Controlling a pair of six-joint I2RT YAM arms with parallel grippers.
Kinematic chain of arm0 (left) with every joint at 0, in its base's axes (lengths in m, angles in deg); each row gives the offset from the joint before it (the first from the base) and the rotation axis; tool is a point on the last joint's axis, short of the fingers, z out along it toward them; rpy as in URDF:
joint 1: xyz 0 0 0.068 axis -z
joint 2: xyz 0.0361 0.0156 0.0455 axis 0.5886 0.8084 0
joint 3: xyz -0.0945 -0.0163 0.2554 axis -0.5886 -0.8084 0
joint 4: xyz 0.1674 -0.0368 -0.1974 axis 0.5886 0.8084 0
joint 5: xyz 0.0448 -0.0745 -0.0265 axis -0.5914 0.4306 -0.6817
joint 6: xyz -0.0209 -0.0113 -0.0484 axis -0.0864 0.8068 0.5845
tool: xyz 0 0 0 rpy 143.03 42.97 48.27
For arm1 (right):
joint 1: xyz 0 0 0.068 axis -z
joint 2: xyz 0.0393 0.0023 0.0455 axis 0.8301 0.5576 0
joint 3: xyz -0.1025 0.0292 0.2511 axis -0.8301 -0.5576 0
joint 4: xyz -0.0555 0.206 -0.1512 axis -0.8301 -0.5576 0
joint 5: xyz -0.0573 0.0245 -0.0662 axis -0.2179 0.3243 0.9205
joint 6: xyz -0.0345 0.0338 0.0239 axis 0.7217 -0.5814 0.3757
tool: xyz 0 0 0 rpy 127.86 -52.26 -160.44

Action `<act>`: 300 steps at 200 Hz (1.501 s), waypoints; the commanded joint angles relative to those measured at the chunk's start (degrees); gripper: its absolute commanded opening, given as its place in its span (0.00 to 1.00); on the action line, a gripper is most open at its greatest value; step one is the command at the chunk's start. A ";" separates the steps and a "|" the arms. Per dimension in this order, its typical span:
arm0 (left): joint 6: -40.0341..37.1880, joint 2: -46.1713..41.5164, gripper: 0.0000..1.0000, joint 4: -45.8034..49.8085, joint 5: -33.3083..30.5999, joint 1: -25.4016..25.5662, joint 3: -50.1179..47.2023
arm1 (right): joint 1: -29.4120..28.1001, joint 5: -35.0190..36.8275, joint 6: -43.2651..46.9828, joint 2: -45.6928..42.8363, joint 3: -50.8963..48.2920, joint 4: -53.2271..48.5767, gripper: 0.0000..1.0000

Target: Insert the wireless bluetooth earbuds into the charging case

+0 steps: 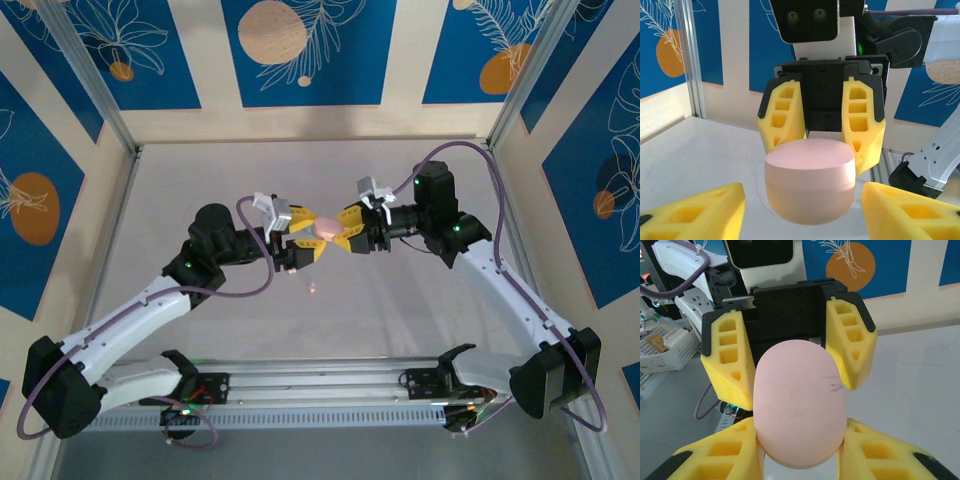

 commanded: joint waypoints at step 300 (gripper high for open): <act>2.87 2.62 0.28 -3.43 4.70 0.46 1.34 | -1.48 2.28 -1.53 -0.24 -0.01 2.35 0.39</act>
